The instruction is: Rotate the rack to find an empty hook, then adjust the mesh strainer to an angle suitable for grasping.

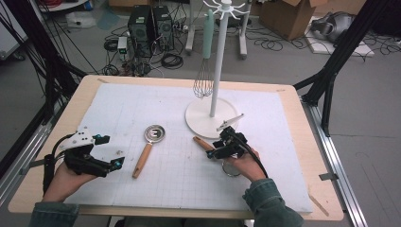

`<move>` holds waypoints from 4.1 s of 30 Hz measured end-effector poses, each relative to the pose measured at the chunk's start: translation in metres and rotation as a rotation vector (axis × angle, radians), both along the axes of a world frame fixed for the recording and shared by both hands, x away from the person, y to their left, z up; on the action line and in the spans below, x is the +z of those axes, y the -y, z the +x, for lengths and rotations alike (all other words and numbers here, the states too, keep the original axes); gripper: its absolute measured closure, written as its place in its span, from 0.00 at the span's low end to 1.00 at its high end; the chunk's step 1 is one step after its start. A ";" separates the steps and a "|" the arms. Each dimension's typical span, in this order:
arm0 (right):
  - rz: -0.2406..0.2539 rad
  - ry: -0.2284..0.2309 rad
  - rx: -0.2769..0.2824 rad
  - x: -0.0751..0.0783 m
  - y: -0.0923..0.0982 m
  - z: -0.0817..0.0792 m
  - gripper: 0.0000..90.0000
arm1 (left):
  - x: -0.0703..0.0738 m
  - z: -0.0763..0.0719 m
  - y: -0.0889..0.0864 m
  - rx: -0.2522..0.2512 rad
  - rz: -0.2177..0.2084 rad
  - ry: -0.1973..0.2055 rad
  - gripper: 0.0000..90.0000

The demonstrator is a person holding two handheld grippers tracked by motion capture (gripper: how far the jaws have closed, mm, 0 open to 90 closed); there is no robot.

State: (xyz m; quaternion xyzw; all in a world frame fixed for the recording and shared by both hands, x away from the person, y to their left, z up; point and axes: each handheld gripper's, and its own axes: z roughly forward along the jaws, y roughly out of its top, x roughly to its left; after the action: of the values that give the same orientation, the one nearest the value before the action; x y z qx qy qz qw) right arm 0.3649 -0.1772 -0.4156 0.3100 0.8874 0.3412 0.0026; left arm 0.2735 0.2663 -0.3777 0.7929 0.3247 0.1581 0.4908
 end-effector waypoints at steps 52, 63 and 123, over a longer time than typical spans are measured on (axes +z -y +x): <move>-0.227 0.018 0.060 -0.005 -0.016 -0.012 0.70 | 0.000 0.000 0.001 -0.006 0.002 0.000 0.02; -0.220 0.007 0.046 -0.004 -0.014 -0.009 0.77 | 0.000 0.000 0.000 -0.001 0.000 0.000 0.02; -0.141 -0.017 0.092 0.004 -0.002 -0.011 0.78 | 0.000 0.000 0.000 -0.005 -0.003 0.001 0.02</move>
State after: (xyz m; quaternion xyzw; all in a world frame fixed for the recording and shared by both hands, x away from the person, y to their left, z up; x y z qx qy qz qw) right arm 0.3536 -0.1751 -0.4112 0.2709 0.9225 0.2749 0.0013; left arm 0.2732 0.2663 -0.3779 0.7930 0.3227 0.1566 0.4925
